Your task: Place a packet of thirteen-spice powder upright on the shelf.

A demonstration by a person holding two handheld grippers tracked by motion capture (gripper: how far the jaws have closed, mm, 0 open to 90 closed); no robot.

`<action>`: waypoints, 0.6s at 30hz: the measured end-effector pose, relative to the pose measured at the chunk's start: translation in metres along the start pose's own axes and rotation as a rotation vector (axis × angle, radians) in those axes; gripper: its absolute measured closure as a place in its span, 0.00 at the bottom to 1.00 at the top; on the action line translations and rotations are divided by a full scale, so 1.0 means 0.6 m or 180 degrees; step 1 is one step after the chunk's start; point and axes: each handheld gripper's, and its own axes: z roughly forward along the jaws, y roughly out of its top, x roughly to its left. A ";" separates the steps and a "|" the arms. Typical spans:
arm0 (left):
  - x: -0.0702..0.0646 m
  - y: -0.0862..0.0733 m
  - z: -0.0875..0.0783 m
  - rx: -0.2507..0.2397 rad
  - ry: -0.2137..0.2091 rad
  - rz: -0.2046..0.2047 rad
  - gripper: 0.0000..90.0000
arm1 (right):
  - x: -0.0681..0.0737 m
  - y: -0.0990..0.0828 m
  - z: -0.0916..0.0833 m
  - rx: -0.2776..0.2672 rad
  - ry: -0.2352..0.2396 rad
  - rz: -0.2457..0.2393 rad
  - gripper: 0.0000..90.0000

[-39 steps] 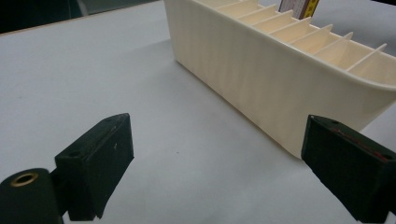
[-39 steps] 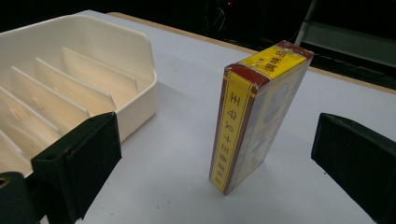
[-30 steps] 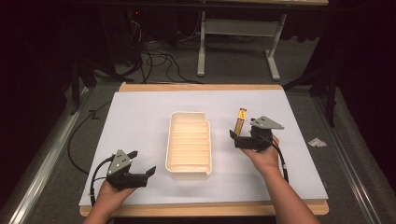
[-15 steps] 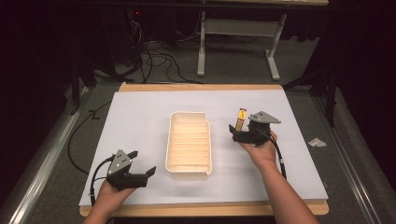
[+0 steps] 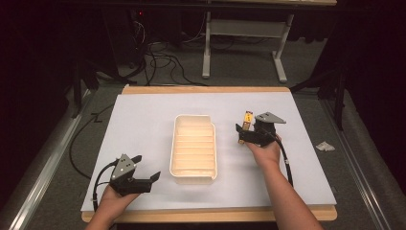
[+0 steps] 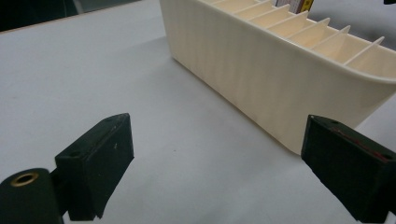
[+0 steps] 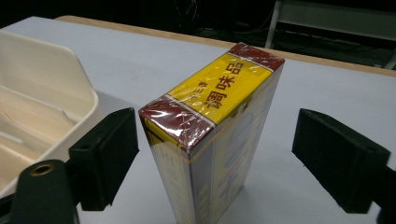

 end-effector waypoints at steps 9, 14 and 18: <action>-0.001 -0.002 0.000 0.0011 0.0000 0.0014 0.11 | 0.010 0.000 -0.003 -0.0102 -0.0020 0.0067 0.36; -0.001 -0.003 0.000 0.0031 -0.0002 0.0029 0.11 | 0.010 -0.001 -0.007 -0.0120 -0.0048 0.0003 0.46; -0.001 -0.004 0.001 0.0040 -0.0004 0.0043 0.11 | 0.008 0.000 -0.011 -0.0130 -0.0110 -0.0010 0.53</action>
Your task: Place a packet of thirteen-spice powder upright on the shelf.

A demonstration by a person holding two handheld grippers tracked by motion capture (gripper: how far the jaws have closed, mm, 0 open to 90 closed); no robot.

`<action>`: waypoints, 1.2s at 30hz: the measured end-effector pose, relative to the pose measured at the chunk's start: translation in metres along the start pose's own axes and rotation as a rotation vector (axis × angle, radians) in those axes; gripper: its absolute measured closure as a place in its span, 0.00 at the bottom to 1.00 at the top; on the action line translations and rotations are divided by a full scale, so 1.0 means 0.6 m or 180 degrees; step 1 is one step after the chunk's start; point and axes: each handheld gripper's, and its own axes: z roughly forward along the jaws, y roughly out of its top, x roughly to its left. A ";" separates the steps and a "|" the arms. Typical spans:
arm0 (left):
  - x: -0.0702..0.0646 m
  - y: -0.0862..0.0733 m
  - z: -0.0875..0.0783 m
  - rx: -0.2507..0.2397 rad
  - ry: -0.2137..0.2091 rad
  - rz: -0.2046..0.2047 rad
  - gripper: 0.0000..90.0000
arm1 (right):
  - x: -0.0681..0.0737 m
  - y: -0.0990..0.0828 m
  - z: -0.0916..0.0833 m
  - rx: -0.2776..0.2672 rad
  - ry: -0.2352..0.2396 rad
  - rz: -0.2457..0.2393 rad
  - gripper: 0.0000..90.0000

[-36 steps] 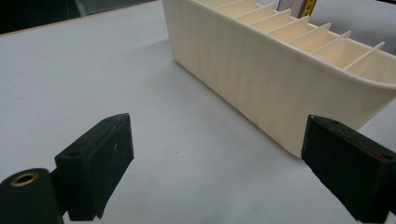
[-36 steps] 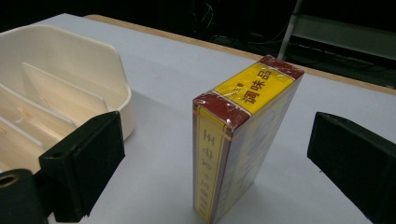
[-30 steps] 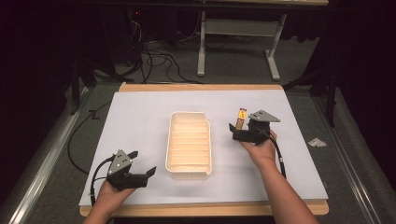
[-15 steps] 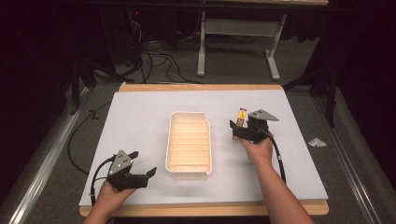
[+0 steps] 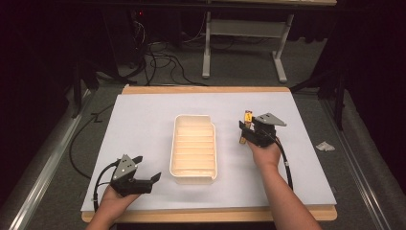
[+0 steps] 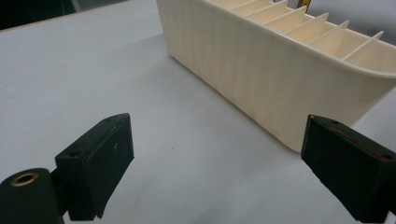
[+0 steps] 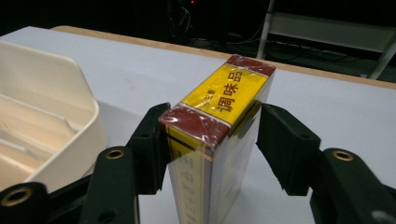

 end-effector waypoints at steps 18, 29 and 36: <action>0.000 0.000 0.000 -0.0002 -0.0002 0.0002 0.11 | -0.012 0.004 -0.007 0.0008 -0.0065 -0.0115 0.76; -0.001 -0.001 0.000 -0.0011 -0.0004 0.0010 0.12 | -0.025 0.012 -0.026 -0.0081 0.0015 -0.0057 0.76; 0.000 0.000 -0.001 -0.0008 -0.0008 0.0010 0.12 | -0.023 0.009 -0.049 -0.0159 0.0111 -0.0161 0.77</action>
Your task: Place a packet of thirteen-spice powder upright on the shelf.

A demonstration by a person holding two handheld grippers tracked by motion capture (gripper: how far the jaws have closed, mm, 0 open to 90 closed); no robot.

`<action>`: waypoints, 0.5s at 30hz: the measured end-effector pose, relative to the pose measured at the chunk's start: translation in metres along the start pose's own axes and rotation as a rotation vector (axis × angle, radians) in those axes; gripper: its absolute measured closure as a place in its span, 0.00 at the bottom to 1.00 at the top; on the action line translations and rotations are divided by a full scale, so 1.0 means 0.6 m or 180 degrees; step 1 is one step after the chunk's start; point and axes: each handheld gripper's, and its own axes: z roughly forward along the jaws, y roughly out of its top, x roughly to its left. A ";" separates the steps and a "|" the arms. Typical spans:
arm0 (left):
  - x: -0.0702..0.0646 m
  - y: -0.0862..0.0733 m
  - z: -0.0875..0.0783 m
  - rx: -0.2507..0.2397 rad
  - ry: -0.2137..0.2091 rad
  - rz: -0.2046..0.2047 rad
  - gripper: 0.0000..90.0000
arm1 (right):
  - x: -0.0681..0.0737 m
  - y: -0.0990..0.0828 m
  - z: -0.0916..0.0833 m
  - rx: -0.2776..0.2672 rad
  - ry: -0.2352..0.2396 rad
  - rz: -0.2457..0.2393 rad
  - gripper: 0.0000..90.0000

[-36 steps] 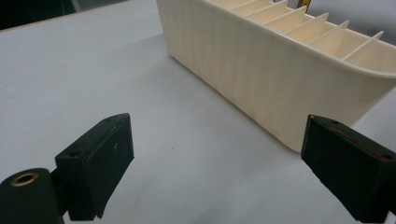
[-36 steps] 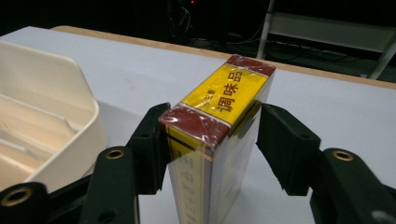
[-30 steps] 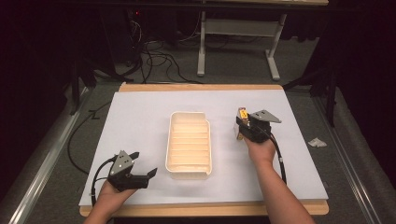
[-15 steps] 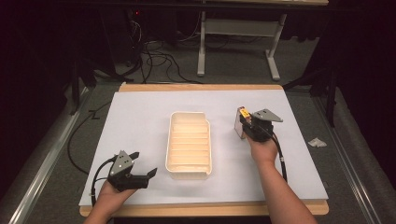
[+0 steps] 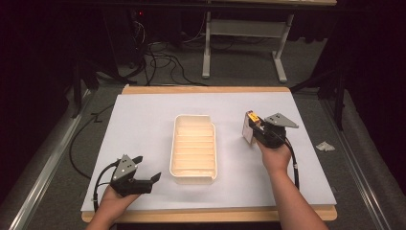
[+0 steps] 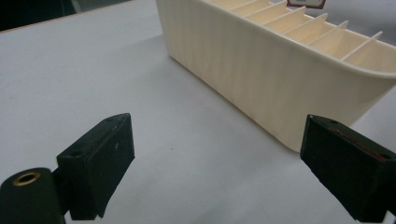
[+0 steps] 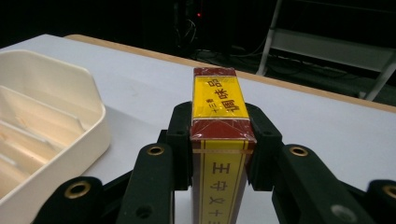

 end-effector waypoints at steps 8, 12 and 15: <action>0.000 0.000 0.000 0.0000 0.0005 0.0016 0.12 | 0.007 -0.007 -0.028 -0.0130 0.0080 -0.0002 0.77; 0.001 0.001 0.000 -0.0024 0.0006 -0.0016 0.12 | 0.012 -0.010 -0.045 -0.0207 0.0071 -0.0026 0.77; -0.001 0.002 -0.001 -0.0047 -0.0001 -0.0049 0.12 | 0.012 -0.017 -0.061 -0.0307 0.0113 0.0008 0.77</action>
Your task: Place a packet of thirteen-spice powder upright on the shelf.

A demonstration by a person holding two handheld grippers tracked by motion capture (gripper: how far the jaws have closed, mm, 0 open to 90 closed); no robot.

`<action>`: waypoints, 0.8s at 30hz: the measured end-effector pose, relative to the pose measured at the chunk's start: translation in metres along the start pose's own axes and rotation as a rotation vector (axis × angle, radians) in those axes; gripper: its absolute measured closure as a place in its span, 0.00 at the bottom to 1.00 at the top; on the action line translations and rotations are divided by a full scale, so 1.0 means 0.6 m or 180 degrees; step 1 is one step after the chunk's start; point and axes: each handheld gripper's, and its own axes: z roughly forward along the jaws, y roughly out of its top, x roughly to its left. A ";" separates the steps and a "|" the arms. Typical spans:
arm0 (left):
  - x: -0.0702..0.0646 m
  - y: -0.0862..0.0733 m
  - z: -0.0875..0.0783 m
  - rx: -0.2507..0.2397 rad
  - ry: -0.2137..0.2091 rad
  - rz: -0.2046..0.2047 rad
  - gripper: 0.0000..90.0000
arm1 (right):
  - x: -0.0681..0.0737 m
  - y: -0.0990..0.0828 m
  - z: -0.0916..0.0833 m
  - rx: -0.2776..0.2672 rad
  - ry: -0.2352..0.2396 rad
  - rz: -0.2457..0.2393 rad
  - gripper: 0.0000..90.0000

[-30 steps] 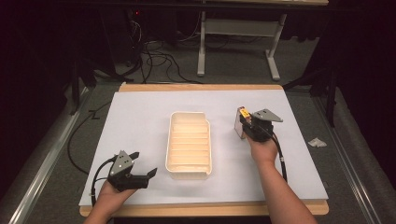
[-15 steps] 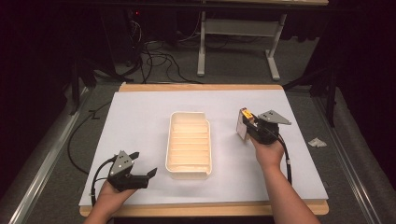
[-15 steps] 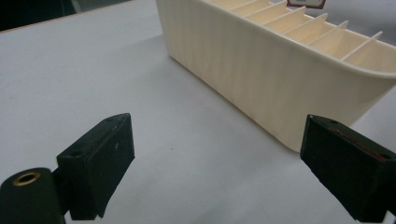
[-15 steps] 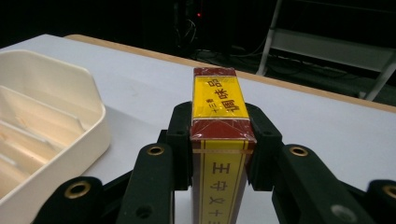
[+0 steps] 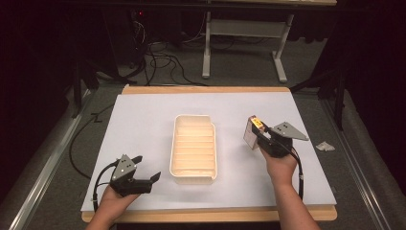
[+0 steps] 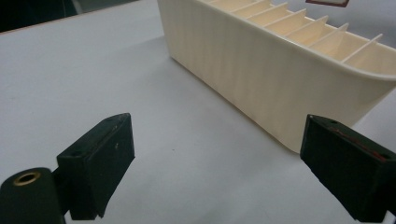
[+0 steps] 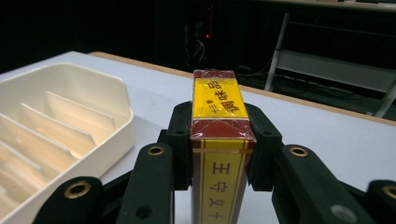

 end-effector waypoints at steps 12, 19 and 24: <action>0.001 0.001 -0.001 0.0006 -0.0010 0.0000 0.12 | -0.007 -0.003 -0.025 0.0000 0.0195 -0.0070 0.77; 0.002 0.003 -0.003 -0.0017 -0.0007 -0.0004 0.12 | 0.006 0.002 -0.015 0.0028 0.0360 -0.0207 0.77; 0.003 0.003 -0.002 -0.0011 -0.0002 0.0006 0.12 | 0.011 0.003 -0.014 0.0042 0.0498 -0.0239 0.77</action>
